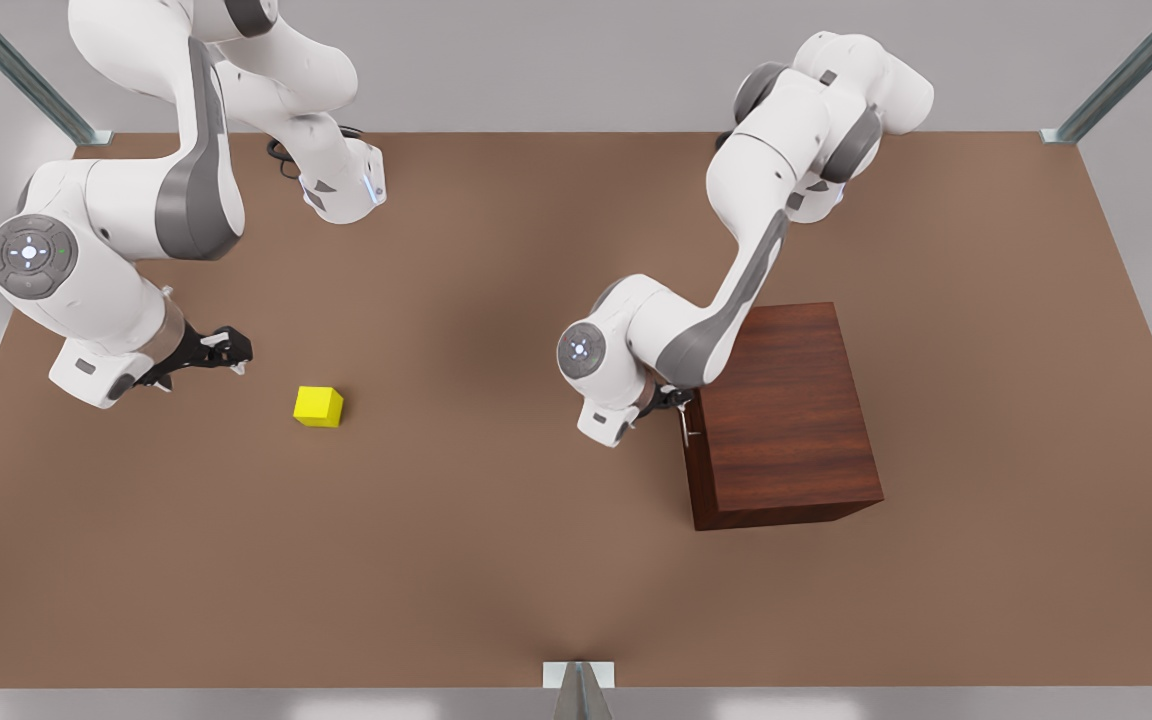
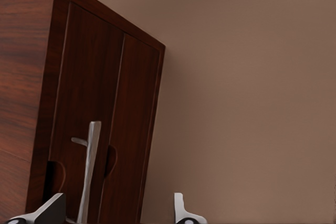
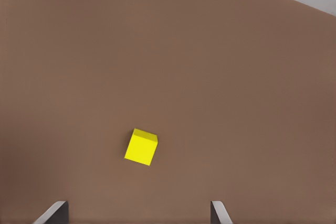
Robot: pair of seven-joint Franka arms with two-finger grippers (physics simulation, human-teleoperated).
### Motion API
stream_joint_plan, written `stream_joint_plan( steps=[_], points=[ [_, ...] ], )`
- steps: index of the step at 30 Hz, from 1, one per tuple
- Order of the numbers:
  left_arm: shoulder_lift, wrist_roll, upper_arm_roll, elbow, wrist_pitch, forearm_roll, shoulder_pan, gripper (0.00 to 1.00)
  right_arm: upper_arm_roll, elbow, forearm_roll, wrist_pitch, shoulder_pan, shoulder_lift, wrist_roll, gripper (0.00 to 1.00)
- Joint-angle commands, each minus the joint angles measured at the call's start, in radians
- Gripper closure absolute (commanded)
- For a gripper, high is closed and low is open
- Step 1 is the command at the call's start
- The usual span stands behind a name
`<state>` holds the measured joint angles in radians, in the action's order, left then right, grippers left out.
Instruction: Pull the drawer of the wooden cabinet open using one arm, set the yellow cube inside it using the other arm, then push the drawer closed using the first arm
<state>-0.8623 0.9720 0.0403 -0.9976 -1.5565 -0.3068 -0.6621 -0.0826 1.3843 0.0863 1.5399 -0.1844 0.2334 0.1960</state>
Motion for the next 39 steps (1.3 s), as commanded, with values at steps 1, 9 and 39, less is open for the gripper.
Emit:
stream_joint_plan(
  steps=[1, 9, 39],
  points=[
    [-0.001, 0.298, 0.000, 0.001, -0.037, 0.000, 0.001, 0.00, 0.000, -0.001, 0.000, -0.001, 0.002, 0.000, 0.011, 0.00],
    [-0.009, 0.133, -0.005, 0.001, -0.045, -0.015, 0.006, 0.00, -0.002, 0.001, 0.000, -0.001, 0.003, 0.012, 0.013, 0.00],
    [-0.047, -0.156, 0.000, 0.005, -0.011, 0.034, 0.015, 0.00, -0.003, 0.006, 0.000, -0.009, 0.005, 0.027, 0.013, 0.00]
  ],
)
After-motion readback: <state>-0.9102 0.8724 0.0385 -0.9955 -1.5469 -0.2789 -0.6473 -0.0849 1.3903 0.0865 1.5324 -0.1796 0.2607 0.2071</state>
